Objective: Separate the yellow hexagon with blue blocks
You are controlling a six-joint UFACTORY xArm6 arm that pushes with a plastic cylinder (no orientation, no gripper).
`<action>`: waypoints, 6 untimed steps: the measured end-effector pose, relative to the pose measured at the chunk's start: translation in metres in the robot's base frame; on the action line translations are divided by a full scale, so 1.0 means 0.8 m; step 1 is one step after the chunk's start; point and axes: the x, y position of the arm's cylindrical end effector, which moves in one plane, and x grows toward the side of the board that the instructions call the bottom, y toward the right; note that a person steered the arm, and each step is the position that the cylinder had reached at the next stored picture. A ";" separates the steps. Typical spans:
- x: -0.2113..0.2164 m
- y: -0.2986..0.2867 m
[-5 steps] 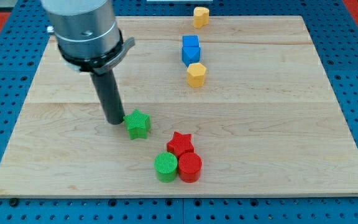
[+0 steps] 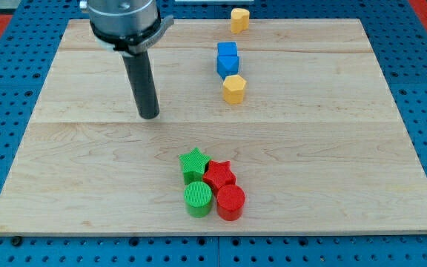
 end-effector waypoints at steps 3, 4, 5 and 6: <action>-0.044 0.177; -0.066 0.169; -0.087 0.169; -0.111 0.168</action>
